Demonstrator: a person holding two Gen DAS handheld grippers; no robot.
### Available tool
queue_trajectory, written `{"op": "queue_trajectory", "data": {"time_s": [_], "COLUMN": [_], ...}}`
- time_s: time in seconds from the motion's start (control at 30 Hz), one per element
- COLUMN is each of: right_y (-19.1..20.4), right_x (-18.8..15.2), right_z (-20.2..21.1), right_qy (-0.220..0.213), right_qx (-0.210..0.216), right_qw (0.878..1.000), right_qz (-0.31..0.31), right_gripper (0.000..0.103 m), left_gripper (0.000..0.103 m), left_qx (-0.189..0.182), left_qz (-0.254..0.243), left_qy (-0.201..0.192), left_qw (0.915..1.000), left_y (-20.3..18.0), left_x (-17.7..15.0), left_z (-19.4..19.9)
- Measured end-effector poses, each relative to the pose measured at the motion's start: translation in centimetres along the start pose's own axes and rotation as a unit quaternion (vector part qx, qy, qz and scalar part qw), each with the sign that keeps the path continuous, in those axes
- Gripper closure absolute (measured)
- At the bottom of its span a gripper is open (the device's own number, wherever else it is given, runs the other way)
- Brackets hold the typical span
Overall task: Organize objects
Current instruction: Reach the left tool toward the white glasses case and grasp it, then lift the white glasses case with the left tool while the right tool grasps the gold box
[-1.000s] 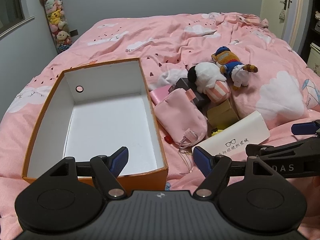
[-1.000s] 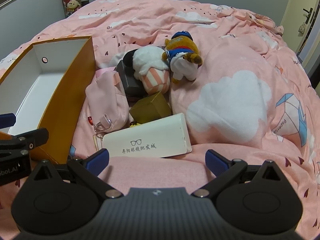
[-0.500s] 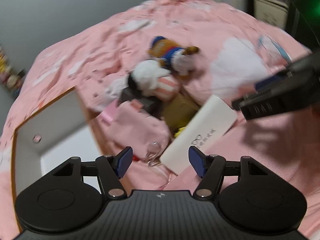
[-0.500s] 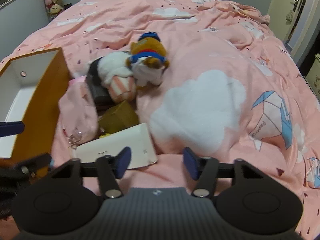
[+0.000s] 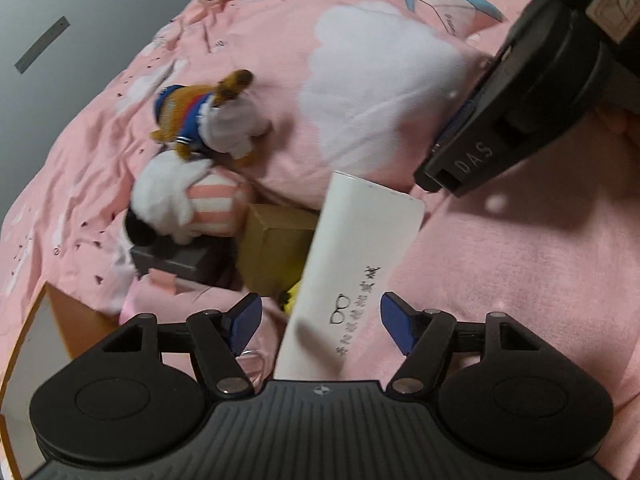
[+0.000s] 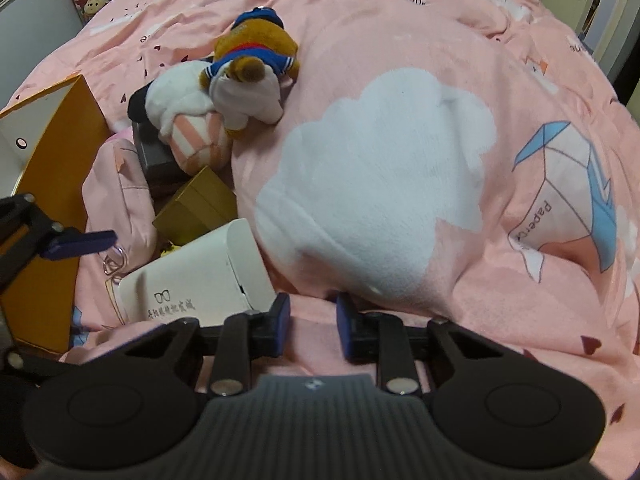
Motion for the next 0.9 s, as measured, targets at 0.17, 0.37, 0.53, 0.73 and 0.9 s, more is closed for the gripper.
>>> {"op": "queue_trajectory", "data": {"time_s": [0.17,0.37,0.53,0.73,0.9], "right_y": [-0.3,-0.6,-0.8,-0.8,-0.7], "right_x": [-0.3,-0.3,-0.3,-0.3,-0.4], "right_z": [0.0,-0.1,0.1,0.1,0.0], "right_qy": [0.005,0.006,0.003,-0.002,-0.006], "right_qx": [0.014,0.024,0.030,0.028,0.028], "right_qw": [1.000,0.999,0.999,0.999,0.999], "right_qz": [-0.005,-0.025,-0.038,-0.035,-0.031], "right_gripper": [0.076,0.076,0.077,0.076,0.075], "left_gripper": [0.019,0.017,0.015,0.021,0.026], "left_qx": [-0.008,-0.002,0.002,-0.001,0.010], "left_qz": [0.007,-0.041,-0.042,0.007,0.032], "left_qy": [0.020,0.020,0.023,0.024,0.008], "left_qw": [0.9998,0.9990,0.9989,0.9997,0.9994], "left_y": [-0.7,-2.3,-2.2,-1.0,-0.9], "left_x": [-0.1,0.2,0.4,0.0,-0.2], "left_z": [-1.7,-2.9,-4.0,-4.4,-4.1]}}
Point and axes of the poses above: each gripper's, at about its wrist camera, not at the fingertips, and z roughly against the way its jaws point, y to its left, x to its top, the point moved 9 cm from there along -z, roughly the way its jaws point, and after that the axes turned 14 degrees about -y, right-handed, at the moved point
